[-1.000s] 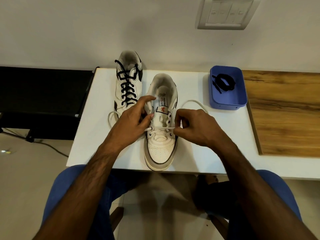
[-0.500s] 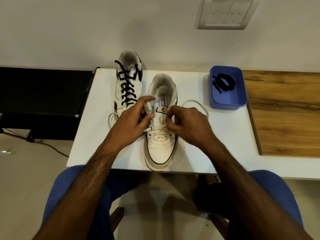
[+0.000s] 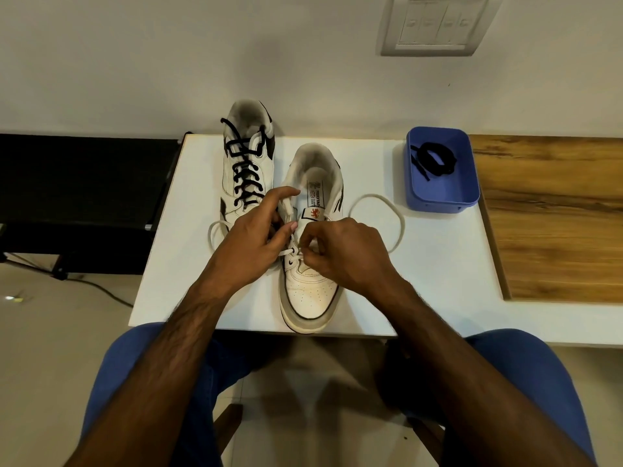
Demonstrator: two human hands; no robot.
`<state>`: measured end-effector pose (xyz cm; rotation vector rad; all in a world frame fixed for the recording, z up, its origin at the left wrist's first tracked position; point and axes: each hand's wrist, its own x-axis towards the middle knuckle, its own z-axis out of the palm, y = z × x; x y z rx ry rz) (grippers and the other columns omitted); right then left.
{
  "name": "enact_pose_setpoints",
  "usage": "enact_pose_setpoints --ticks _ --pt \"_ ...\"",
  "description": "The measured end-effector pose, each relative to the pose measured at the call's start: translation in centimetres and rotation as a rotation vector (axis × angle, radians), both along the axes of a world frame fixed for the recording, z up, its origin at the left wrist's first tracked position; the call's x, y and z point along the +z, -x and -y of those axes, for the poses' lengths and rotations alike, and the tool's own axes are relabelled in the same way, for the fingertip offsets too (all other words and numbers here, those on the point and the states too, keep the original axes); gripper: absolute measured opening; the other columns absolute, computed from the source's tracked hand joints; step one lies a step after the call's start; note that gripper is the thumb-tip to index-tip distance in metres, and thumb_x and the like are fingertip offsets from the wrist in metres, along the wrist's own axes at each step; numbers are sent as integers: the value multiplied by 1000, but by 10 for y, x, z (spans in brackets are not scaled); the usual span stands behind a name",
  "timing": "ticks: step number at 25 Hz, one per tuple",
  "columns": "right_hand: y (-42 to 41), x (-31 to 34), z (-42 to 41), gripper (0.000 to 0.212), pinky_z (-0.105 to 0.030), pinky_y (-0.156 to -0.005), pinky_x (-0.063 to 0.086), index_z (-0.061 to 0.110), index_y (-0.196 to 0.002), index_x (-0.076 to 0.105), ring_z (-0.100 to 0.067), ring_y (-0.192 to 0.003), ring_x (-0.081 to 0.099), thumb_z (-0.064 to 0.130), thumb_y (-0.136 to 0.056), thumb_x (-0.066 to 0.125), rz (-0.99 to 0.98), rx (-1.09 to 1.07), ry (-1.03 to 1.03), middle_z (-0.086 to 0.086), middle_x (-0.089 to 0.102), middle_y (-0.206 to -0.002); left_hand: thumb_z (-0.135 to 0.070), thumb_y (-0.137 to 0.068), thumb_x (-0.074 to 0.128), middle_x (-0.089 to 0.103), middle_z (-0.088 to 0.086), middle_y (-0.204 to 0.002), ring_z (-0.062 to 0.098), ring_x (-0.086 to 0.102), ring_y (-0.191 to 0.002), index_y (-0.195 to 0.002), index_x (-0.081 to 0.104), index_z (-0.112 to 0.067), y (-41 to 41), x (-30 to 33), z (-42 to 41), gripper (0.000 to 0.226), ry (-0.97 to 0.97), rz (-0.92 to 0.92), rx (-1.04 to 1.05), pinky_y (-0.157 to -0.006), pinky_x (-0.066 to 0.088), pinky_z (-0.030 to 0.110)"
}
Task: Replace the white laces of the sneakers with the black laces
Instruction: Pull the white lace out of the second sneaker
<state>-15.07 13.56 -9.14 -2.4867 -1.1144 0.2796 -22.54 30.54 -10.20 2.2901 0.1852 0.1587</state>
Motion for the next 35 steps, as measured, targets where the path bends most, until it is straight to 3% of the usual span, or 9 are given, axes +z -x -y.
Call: enact_pose_setpoints --ticks 5,8,11,14,20,23,26,29,35 --pt "-23 13 37 19 -26 -57 39 33 -88 62 -9 -64 55 50 -80 61 46 -186 -96 12 55 -64 -24 -102 57 63 -4 -84 5 62 -76 -142 41 -36 0 1 -1 46 30 -11 -7 -68 48 18" --pt "-18 12 35 18 -26 -58 40 36 -99 65 -6 -59 52 47 -87 59 62 -155 -162 16 50 -57 -24 -101 57 62 -6 -84 5 62 -77 -142 40 -37 0 1 -1 45 29 -14 -3 -67 46 14" --pt "1 3 13 27 -26 -63 39 34 -120 67 -16 -73 66 39 -94 60 109 -1 -118 11 68 -74 -25 -102 57 63 -6 -85 6 62 -78 -142 40 -37 0 1 1 45 22 -6 -1 -68 48 15" --pt "6 -8 -1 26 -28 -65 36 33 -121 65 -24 -86 69 38 -97 54 117 36 -20 3 75 -94 -25 -102 57 64 -1 -86 9 64 -78 -142 39 -38 0 0 1 46 15 -3 -4 -70 50 21" --pt "-14 6 23 18 -29 -63 43 27 -101 60 -17 -71 61 42 -89 62 66 -112 -70 10 62 -76 -24 -101 58 62 -3 -83 9 62 -76 -142 41 -35 0 1 0 46 22 -1 -6 -68 48 19" --pt "-18 12 33 16 -27 -61 43 32 -104 66 -12 -67 57 38 -89 64 58 -193 -145 15 56 -67 -24 -101 58 62 -3 -83 11 62 -75 -142 40 -36 0 0 -1 46 19 -3 -8 -69 49 24" --pt "-1 5 16 27 -28 -67 46 36 -121 67 -17 -79 67 36 -94 61 53 -43 -89 11 69 -81 -25 -101 58 63 -4 -83 10 63 -76 -142 41 -36 0 1 1 46 20 4 -6 -70 50 23" --pt "8 -7 -1 22 -30 -68 44 34 -116 66 -24 -87 68 38 -96 56 73 17 13 2 74 -96 -26 -101 57 63 -2 -84 10 63 -77 -142 40 -37 -1 0 0 46 2 1 1 -71 51 25" --pt "-15 7 26 20 -31 -66 50 30 -101 64 -16 -76 64 45 -88 61 49 -167 -97 14 62 -76 -25 -101 58 63 1 -84 13 63 -75 -142 41 -35 0 0 -1 45 25 2 -16 -70 50 26"
